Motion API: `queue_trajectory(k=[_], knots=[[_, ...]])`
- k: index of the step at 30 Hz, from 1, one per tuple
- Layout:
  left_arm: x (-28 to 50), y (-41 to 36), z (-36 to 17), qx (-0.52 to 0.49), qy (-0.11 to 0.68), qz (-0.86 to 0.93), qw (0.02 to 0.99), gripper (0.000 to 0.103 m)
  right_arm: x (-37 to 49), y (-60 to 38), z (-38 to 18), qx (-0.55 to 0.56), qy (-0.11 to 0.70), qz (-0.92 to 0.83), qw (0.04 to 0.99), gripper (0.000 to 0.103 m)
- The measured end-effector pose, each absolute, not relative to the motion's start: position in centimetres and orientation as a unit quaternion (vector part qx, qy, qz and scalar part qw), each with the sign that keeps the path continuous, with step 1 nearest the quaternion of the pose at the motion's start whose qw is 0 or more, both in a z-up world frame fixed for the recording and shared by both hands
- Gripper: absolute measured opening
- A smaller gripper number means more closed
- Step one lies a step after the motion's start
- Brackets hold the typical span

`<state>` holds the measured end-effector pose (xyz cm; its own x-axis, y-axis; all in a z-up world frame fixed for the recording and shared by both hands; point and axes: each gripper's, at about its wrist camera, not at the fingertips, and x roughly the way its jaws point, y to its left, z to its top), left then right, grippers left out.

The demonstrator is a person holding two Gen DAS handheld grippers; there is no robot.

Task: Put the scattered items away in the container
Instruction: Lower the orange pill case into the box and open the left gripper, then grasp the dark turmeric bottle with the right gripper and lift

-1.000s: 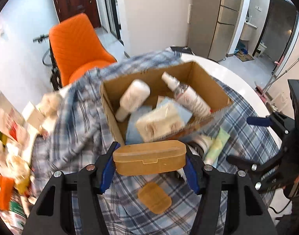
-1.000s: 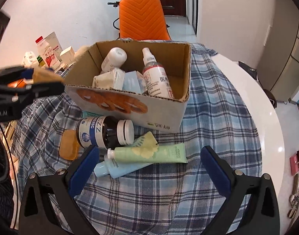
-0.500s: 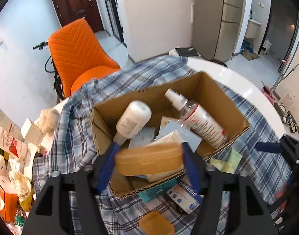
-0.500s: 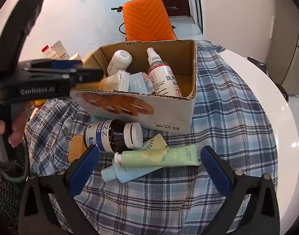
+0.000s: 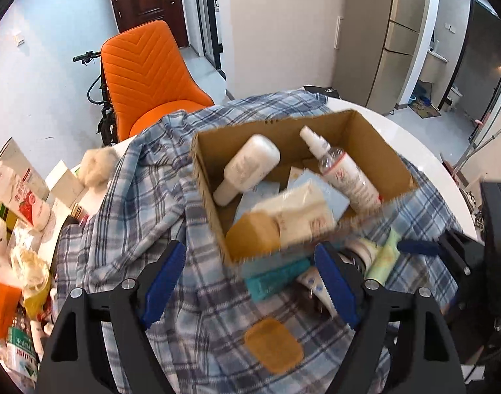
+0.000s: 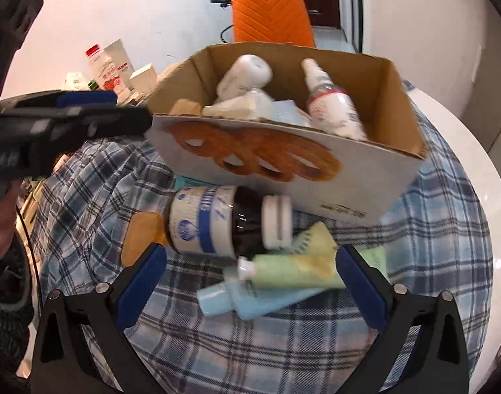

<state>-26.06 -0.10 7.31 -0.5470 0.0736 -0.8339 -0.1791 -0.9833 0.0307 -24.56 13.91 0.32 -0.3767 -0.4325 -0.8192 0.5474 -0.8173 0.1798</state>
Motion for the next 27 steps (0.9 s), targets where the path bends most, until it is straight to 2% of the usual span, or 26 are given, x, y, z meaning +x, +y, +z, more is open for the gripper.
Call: queue_trajectory(k=[7, 13, 27], knots=[[-22.9, -0.4, 5.6, -0.478, 0.085, 0.872, 0.068, 0.083, -23.8, 12.2, -0.2, 0.430, 0.079, -0.839, 0.325, 0.103], [-23.0, -1.9, 3.6, -0.488, 0.063, 0.869, 0.056, 0.083, -23.8, 12.1, -0.6, 0.399, 0.069, -0.856, 0.322, 0.103], [-24.6, -3.5, 1.1, -0.497, 0.047, 0.866, 0.032, 0.083, -25.0, 11.1, -2.3, 0.414, 0.087, -0.863, 0.275, 0.103]])
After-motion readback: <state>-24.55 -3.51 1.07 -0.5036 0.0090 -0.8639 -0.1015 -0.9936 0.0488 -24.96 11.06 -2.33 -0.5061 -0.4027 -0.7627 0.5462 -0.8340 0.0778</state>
